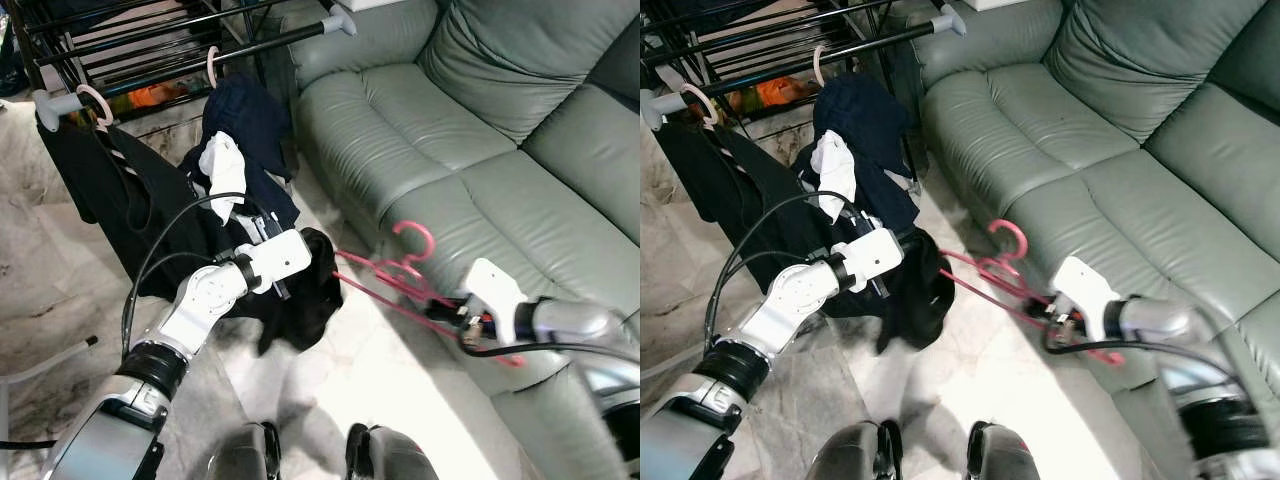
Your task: Hang hanger
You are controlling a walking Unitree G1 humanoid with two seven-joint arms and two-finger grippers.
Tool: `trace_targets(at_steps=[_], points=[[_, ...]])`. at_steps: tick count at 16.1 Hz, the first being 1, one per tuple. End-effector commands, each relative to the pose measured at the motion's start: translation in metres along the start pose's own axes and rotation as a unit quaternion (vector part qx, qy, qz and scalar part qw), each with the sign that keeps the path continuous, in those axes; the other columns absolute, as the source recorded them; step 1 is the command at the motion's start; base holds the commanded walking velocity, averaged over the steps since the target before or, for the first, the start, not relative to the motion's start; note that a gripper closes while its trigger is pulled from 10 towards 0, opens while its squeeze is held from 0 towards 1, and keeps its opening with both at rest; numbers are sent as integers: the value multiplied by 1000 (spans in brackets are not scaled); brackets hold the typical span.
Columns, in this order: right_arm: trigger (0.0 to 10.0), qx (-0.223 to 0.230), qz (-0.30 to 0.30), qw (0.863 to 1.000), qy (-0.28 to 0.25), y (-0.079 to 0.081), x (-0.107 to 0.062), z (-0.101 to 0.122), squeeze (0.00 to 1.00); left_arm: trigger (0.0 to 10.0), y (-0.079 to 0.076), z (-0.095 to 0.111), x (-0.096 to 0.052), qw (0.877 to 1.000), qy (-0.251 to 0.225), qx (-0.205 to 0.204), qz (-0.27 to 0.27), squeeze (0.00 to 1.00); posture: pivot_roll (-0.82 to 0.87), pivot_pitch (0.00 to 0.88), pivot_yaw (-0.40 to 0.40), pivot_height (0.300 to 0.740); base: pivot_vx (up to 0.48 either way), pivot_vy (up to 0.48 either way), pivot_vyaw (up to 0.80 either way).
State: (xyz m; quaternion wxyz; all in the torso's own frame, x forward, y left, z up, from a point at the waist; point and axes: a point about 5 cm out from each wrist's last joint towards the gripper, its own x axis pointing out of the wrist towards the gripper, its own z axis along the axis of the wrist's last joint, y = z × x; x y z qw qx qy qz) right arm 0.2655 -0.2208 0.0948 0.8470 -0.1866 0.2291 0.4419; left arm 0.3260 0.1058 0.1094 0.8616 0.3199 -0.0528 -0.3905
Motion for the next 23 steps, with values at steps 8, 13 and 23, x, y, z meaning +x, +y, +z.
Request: trace_targets(at_steps=[8, 13, 23], points=[[10000, 4, 35, 999, -18, 21, 13, 5, 0, 10000, 2, -3, -8, 999, -13, -42, 4, 0, -80, 121, -6, 740, 30, 0, -800], [10000, 11, 53, 998, -11, 29, 13, 1, 0, 10000, -1, -1, -6, 999, -17, -36, -4, 0, -83, 121, -8, 740, 244, 0, -800], [10000, 18, 72, 997, 4, 39, 16, -3, 0, 10000, -4, 1, -5, 1000, -15, -14, -12, 0, -90, 117, -11, 740, 123, 0, -686]])
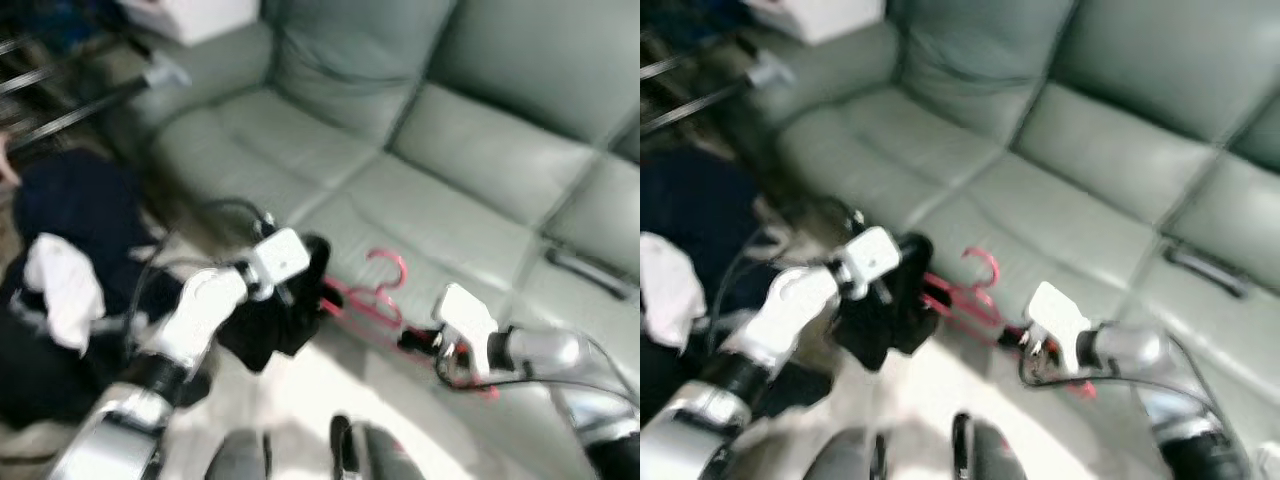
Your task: Hang hanger
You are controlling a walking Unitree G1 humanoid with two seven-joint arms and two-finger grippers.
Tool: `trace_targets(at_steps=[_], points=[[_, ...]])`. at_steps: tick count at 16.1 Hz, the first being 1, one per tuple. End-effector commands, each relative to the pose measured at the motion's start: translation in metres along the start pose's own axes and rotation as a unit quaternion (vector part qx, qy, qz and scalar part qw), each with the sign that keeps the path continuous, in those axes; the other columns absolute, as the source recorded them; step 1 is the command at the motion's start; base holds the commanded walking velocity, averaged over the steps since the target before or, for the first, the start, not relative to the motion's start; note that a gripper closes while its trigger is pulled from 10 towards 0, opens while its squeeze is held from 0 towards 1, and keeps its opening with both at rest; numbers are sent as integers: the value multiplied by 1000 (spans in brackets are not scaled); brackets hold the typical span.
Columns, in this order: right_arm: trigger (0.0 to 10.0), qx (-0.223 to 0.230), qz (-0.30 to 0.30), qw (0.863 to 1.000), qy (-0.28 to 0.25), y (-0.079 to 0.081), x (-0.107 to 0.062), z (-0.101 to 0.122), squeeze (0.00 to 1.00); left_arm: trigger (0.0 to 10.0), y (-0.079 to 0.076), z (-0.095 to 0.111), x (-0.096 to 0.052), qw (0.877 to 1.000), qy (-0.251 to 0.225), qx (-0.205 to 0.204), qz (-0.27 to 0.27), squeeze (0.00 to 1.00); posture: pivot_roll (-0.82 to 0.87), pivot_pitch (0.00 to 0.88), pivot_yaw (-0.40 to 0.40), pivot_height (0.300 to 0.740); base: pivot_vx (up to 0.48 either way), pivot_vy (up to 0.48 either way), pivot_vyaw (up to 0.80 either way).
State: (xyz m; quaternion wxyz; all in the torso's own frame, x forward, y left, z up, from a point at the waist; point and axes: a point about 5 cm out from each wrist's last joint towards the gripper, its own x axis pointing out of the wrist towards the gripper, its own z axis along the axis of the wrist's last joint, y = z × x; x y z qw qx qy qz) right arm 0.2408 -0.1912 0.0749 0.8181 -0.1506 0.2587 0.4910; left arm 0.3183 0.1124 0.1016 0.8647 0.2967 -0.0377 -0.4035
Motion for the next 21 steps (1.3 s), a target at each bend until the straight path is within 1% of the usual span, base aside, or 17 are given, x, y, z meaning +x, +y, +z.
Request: trace_targets(at_steps=[1, 4, 5, 6, 7, 8, 10, 11, 12, 13, 14, 15, 16, 17, 18, 19, 21], points=[[10000, -9, 4, 1000, -2, 1, -2, 3, 0, 10000, 3, 8, 3, 1000, -14, 16, 3, 0, -90, 117, -11, 740, 0, 0, 0], [10000, -8, -2, 1000, 1, 3, 0, 1, 0, 10000, 5, 8, 3, 1000, -7, 21, 13, 0, -92, 117, -15, 740, 0, 0, 0], [10000, -5, -18, 1000, -4, 2, 1, 2, 0, 10000, 9, 8, 3, 999, -3, 30, 32, 0, -91, 119, -14, 740, 0, 0, 0], [10000, 1, -85, 996, -13, -8, 4, 4, 0, 10000, 20, 9, 1, 996, -3, 19, 85, 0, -90, 119, -14, 740, 0, 0, 0], [10000, 10, -115, 993, -13, -12, 5, 4, 0, 10000, 27, 8, 0, 992, 4, 16, 126, 0, -89, 120, -13, 740, 0, 0, 0], [10000, 14, -123, 992, -12, -13, 5, 4, 0, 10000, 29, 7, -1, 990, 6, 14, 137, 0, -89, 120, -13, 740, 0, 0, 0], [10000, 51, -169, 984, -4, -16, 8, -2, 0, 10000, 39, 7, -5, 984, 7, 3, 180, 0, -89, 123, -10, 740, 0, 0, 0], [10000, 69, -173, 982, -5, -15, 9, -3, 0, 10000, 41, 7, -7, 983, 7, 3, 186, 0, -87, 124, -8, 740, 0, 0, 0], [10000, 84, -175, 981, -6, -13, 12, -4, 0, 10000, 45, 10, -8, 982, -4, 0, 190, 0, -87, 124, -8, 740, 0, 0, 0], [10000, 114, -191, 975, 6, -12, 16, -12, 0, 10000, 51, 20, -10, 980, -36, -8, 198, 0, -87, 124, -8, 740, 0, 0, 0], [10000, 131, -211, 969, 8, -15, 17, -14, 0, 10000, 55, 27, -11, 977, -54, -10, 204, 0, -87, 124, -8, 740, 0, 0, 0], [10000, 161, -254, 954, 0, -22, 18, -16, 0, 10000, 59, 32, -12, 975, -71, -11, 210, 0, -87, 124, -8, 740, 0, 0, 0], [10000, 172, -268, 948, -3, -25, 17, -17, 0, 10000, 59, 34, -13, 975, -78, -15, 208, 0, -87, 124, -8, 740, 0, 0, 0], [10000, 191, -295, 936, -14, -30, 16, -16, 0, 10000, 61, 37, -13, 973, -83, -12, 216, 0, -79, 129, -2, 740, 0, 0, 0], [10000, 213, -330, 919, -38, -39, 12, -12, 0, 10000, 62, 38, -13, 973, -80, -6, 218, 0, -79, 128, 0, 740, 0, 0, 0], [10000, 199, -341, 917, -54, -44, 8, -6, 0, 10000, 60, 35, -13, 976, -72, -10, 205, 0, -79, 128, 0, 740, 0, 0, 0], [10000, 183, -339, 921, -62, -49, 3, -2, 0, 10000, 57, 33, -13, 979, -68, -2, 191, 0, -86, 127, 3, 740, 0, 0, 0]])
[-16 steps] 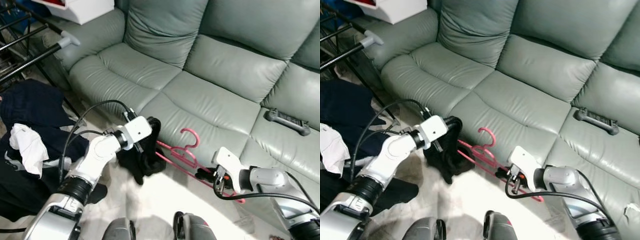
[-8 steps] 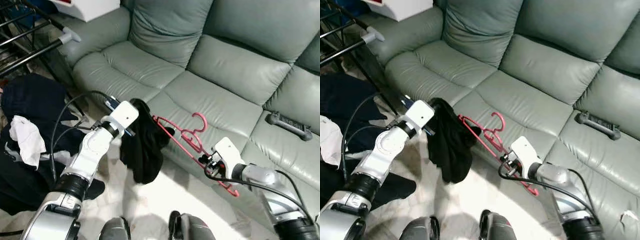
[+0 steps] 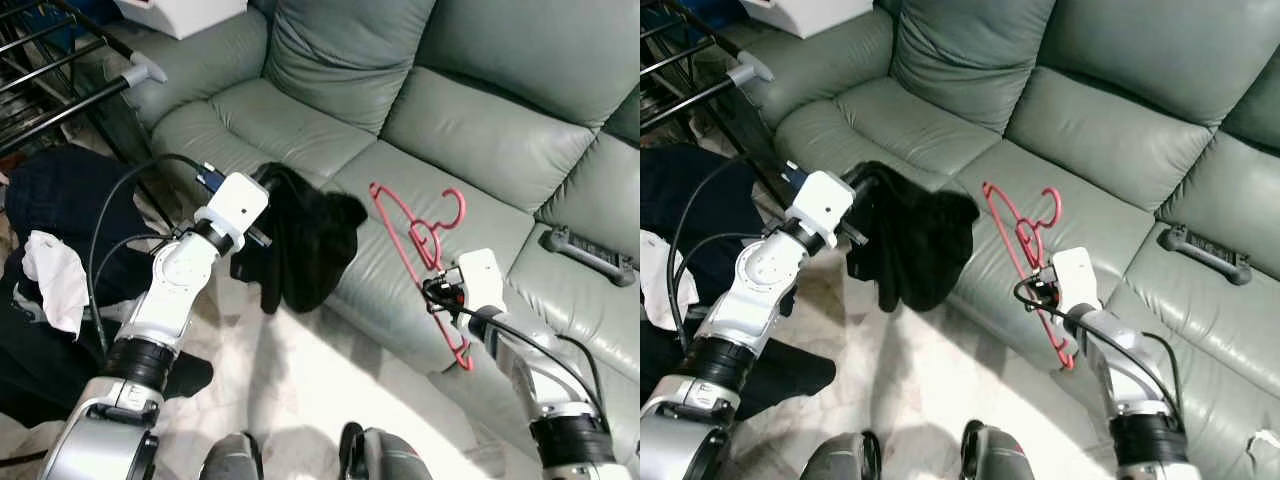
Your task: Hang hanger
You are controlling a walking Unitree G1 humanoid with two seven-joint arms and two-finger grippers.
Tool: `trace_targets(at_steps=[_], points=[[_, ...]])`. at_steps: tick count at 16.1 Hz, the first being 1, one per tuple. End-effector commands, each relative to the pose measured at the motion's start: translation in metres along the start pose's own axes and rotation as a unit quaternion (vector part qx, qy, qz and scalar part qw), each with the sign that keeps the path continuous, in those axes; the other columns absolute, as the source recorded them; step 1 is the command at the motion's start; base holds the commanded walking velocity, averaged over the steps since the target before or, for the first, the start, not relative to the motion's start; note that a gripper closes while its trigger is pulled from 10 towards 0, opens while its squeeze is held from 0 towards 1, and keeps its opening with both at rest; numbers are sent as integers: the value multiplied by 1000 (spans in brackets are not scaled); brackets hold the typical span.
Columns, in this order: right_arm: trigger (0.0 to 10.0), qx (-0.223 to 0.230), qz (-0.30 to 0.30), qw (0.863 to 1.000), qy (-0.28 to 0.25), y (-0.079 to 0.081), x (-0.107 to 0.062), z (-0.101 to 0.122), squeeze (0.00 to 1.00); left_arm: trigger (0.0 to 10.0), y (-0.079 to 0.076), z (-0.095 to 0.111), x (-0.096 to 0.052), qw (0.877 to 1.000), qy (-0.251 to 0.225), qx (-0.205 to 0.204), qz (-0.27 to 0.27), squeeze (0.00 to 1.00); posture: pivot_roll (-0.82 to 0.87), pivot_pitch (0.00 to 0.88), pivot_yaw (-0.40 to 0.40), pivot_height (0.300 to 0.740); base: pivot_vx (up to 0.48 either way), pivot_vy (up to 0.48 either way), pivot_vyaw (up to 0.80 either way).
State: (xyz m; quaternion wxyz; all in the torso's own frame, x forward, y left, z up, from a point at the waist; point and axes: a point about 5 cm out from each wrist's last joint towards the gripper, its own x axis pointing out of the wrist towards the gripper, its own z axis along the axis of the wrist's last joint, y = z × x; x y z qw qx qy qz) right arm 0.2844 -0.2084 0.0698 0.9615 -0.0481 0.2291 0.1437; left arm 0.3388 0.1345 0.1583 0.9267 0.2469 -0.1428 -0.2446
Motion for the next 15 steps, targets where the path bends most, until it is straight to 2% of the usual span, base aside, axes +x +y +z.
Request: trace_targets(at_steps=[1, 4, 5, 6, 7, 8, 9, 10, 11, 12, 13, 14, 15], points=[[10000, 8, -2, 1000, 1, -10, -2, 2, 0, 10000, 0, 5, 2, 1000, -13, 14, -10, 0, -86, 127, 3, 740, 0, 0, 0], [10000, -3, 28, 1000, -7, -7, -3, 8, 0, 10000, -6, 6, 8, 999, -9, 23, -21, 0, -84, 126, 3, 740, 0, 0, 0], [10000, -21, 70, 997, -40, -3, -6, 19, 0, 10000, -10, 5, 9, 999, -11, 34, -36, 0, -80, 126, 5, 740, 0, 0, 0], [10000, -28, 94, 994, -55, -2, -10, 26, 0, 10000, -12, 4, 9, 998, -9, 36, -51, 0, -80, 126, 5, 740, 0, 0, 0], [10000, -55, 119, 990, -58, -3, -15, 32, 0, 10000, -14, 2, 10, 997, -4, 42, -60, 0, -82, 125, 9, 740, 0, 0, 0], [10000, -111, 165, 979, -48, -10, -29, 39, 0, 10000, -12, -2, 12, 997, 9, 48, -66, 0, -87, 123, 15, 740, 0, 0, 0], [10000, -119, 172, 977, -44, -12, -32, 41, 0, 10000, -12, -4, 13, 996, 13, 51, -67, 0, -90, 122, 17, 740, 0, 0, 0], [10000, -136, 191, 972, -32, -19, -42, 43, 0, 10000, -9, -8, 14, 995, 31, 61, -66, 0, -93, 121, 18, 740, 0, 0, 0], [10000, -151, 227, 962, -18, -26, -58, 47, 0, 10000, -3, -19, 15, 993, 71, 75, -52, 0, -98, 121, 21, 740, 0, 0, 0], [10000, -148, 250, 957, -14, -28, -68, 51, 0, 10000, 2, -28, 14, 991, 106, 78, -34, 0, -103, 122, 21, 740, 0, 0, 0], [10000, -146, 257, 955, -13, -27, -70, 52, 0, 10000, 4, -31, 13, 990, 115, 78, -28, 0, -106, 122, 21, 740, 0, 0, 0], [10000, -148, 290, 946, 5, -25, -76, 49, 0, 10000, 6, -34, 13, 990, 121, 74, -23, 0, -109, 122, 22, 740, 0, 0, 0], [10000, -148, 299, 943, 13, -24, -77, 47, 0, 10000, 6, -35, 13, 990, 121, 73, -23, 0, -109, 120, 20, 740, 0, 0, 0]])
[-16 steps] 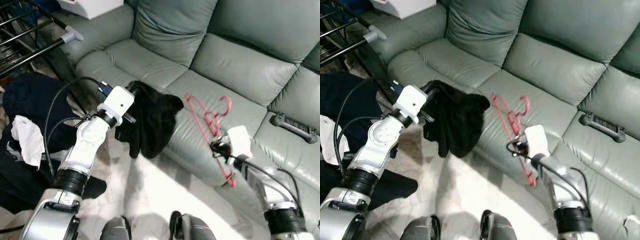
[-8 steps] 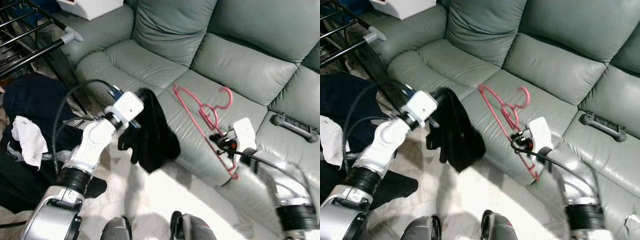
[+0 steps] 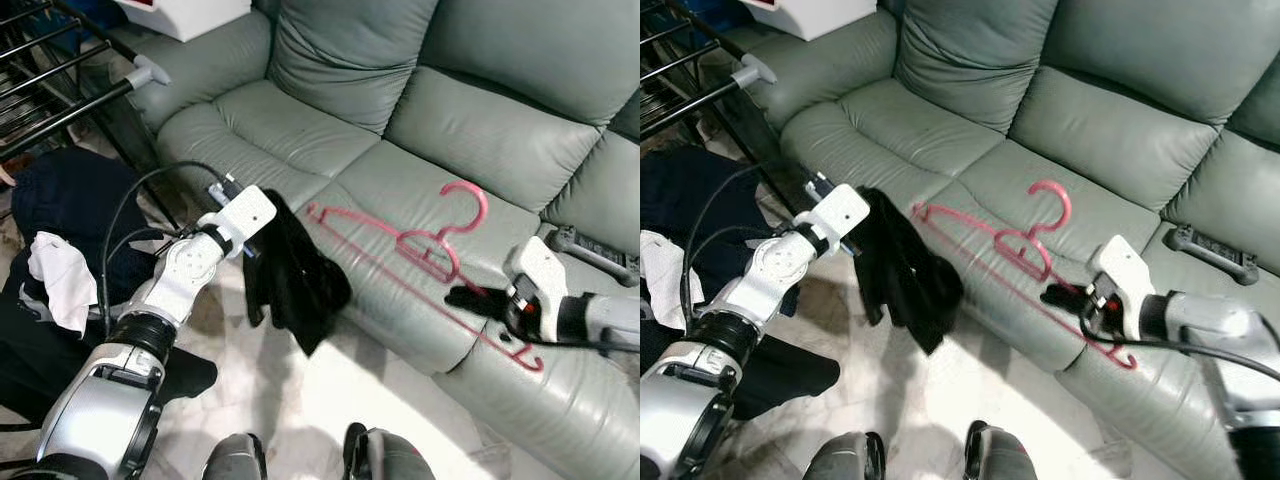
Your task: Hang hanger
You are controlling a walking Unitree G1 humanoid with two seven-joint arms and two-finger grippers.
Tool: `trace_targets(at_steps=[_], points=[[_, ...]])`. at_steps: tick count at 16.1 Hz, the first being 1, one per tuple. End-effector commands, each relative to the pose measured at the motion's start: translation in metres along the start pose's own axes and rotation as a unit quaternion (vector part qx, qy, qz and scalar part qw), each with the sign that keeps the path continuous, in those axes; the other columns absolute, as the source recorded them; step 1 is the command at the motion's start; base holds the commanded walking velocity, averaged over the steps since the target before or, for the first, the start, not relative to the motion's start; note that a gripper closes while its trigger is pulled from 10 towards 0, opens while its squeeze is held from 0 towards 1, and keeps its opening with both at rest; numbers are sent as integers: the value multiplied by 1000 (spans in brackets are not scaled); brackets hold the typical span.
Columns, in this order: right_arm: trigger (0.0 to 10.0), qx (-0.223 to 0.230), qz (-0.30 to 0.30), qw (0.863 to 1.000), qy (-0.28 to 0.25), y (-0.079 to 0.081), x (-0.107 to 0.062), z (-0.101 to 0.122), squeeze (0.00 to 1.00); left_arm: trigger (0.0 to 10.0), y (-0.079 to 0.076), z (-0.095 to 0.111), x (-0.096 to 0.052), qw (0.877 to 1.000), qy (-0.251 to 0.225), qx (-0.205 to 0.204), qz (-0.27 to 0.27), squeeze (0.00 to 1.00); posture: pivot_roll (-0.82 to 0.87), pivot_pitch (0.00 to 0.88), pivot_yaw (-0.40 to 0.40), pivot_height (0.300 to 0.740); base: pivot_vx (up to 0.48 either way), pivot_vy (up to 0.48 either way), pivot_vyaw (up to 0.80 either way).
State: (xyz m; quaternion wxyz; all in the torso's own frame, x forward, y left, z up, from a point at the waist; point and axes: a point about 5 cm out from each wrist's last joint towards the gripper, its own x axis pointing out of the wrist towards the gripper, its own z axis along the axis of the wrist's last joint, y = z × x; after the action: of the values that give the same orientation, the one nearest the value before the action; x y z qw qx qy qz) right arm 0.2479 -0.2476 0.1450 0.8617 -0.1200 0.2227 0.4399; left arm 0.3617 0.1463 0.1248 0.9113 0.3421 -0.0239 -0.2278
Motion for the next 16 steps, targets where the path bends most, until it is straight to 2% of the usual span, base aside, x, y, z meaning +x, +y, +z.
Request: trace_targets(at_steps=[1, 5, 6, 7, 11, 14, 16], points=[[10000, -4, 26, 1000, 3, 6, 2, 1, 0, 10000, 7, 8, 3, 1000, -16, 9, 9, 0, -108, 119, 19, 740, 0, 0, 0], [10000, 11, 50, 999, 18, 12, 14, -12, 0, 10000, 5, 19, 6, 999, -50, 16, 1, 0, -95, 113, 9, 740, 0, 0, 0], [10000, 9, 50, 998, 27, 11, 17, -16, 0, 10000, 6, 27, 3, 996, -84, 11, -12, 0, -93, 112, 5, 740, 0, 0, 0], [10000, 9, 49, 998, 27, 11, 17, -16, 0, 10000, 6, 28, 2, 996, -92, 8, -19, 0, -92, 111, 3, 740, 0, 0, 0], [10000, -6, 41, 999, 17, 2, 6, -5, 0, 10000, 6, 18, 0, 997, -73, 21, -14, 0, -104, 110, 2, 740, 0, 0, 0], [10000, -5, 54, 998, 20, 3, -6, -3, 0, 10000, 6, 13, -1, 998, -61, 22, -16, 0, -108, 110, 5, 740, 0, 0, 0], [10000, -8, 49, 998, 24, 1, -8, -4, 0, 10000, 6, 11, -1, 998, -56, 26, -15, 0, -109, 111, 7, 740, 0, 0, 0]])
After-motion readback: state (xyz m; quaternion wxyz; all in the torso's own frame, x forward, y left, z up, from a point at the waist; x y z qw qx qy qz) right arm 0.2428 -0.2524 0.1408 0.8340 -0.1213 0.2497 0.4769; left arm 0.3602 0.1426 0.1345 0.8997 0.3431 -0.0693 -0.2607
